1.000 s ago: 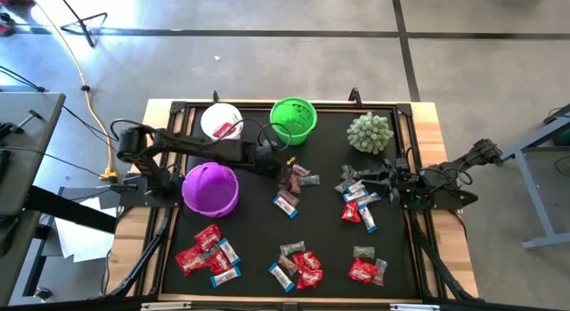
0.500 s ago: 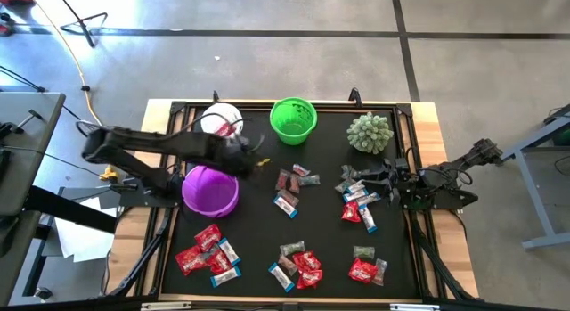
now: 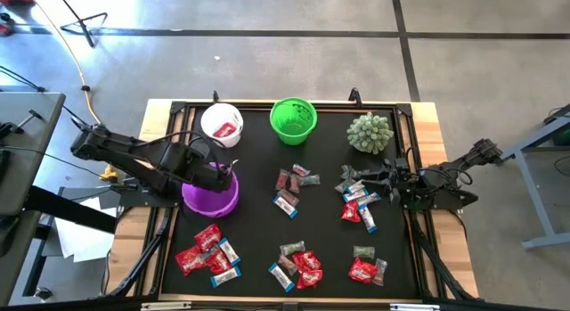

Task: Sort candy
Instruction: Put the red gummy into the violet bucket

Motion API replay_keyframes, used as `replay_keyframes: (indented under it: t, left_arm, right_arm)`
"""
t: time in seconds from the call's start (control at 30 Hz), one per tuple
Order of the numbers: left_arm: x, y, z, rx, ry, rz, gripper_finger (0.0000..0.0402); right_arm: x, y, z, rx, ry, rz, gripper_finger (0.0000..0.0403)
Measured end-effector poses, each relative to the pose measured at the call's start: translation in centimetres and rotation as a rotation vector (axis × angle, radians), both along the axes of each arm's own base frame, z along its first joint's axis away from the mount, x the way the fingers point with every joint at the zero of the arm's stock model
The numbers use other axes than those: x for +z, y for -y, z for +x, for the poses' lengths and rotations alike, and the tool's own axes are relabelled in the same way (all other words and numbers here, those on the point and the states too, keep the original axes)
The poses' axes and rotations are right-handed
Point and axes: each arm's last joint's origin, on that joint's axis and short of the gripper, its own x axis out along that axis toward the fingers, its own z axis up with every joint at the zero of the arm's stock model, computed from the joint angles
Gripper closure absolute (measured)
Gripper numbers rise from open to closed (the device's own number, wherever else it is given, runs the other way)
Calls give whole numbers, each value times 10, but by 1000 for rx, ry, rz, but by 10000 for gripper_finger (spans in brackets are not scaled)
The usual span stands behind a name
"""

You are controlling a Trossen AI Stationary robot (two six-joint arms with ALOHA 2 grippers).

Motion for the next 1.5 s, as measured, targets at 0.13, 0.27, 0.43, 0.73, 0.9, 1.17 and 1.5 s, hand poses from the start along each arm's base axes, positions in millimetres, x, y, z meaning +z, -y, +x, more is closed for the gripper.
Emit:
replay_keyframes:
  t: [0.13, 0.27, 0.43, 0.73, 0.9, 1.17, 1.5]
  left_arm:
    - [0, -1, 1, -39, 0, 24, 284]
    - [2, -4, 10, -128, 58, 54, 251]
    - [6, -13, 32, -260, 197, 109, 244]
    - [-14, -40, 85, -302, 285, 153, 243]
    - [-55, -49, 121, -369, 214, 59, 243]
    - [-116, -63, 167, -393, 211, 52, 243]
    - [-155, -73, 183, -378, 177, 41, 243]
  right_arm:
    - [0, 0, 0, -1, 0, 0, 276]
    - [0, 0, 0, -1, 0, 0, 276]
    - [0, 0, 0, -1, 0, 0, 276]
    - [0, 0, 0, -4, 0, 0, 276]
    - [0, 0, 0, -4, 0, 0, 276]
    - [0, 0, 0, -4, 0, 0, 276]
    - [0, 0, 0, 2, 1, 0, 276]
